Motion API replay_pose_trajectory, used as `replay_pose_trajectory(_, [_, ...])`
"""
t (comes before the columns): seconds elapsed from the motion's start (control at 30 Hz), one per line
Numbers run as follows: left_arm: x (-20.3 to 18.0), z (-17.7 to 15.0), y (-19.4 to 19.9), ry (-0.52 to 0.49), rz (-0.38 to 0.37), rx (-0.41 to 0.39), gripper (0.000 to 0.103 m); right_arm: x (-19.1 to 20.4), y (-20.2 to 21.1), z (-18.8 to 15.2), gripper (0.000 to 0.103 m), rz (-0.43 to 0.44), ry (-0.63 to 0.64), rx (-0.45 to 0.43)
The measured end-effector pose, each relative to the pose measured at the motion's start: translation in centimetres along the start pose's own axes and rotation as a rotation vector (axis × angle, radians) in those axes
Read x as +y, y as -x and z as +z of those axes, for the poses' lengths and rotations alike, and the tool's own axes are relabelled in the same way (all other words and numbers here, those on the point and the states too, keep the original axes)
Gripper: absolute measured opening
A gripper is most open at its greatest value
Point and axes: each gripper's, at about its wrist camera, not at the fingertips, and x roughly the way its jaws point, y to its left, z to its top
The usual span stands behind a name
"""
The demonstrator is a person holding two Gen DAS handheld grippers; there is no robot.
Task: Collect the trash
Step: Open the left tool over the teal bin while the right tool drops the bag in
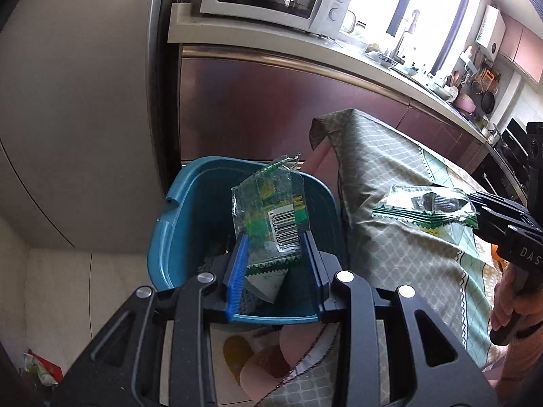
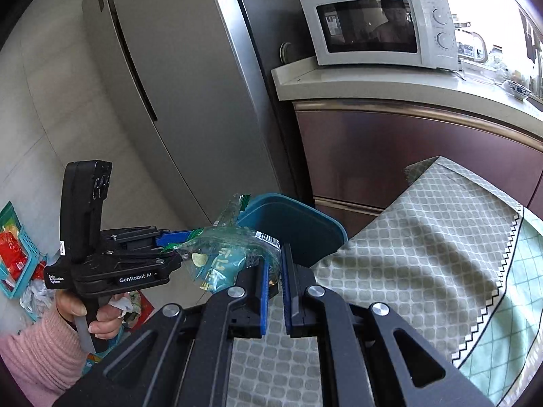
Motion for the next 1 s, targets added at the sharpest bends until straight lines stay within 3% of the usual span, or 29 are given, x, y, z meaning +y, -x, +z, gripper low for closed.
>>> replay_pose_trajectory(0.43, [0.9,0.5,-5.8,0.029,0.039,0.094,0.032,-0.2,-6.6,1.6,0.008,-0.042,-0.011,0.112])
replay_pose_trajectory(0.7, [1.2,1.1,-8.7,0.057,0.059,0.127,0.034,-0.2,-7.4,1.4,0.013,-0.055,-0.012,0.131])
replay_pose_trajectory(0.8, [1.2,1.2,-9.3,0.065,0.064,0.127,0.035,-0.5,-7.4,1.3,0.024,-0.062,-0.022,0.129])
replay_pose_trajectory(1.0, [0.8,1.4,-10.1,0.07,0.068,0.127,0.035,-1.1,-6.9,1.0,0.03,-0.054,-0.043,0.119])
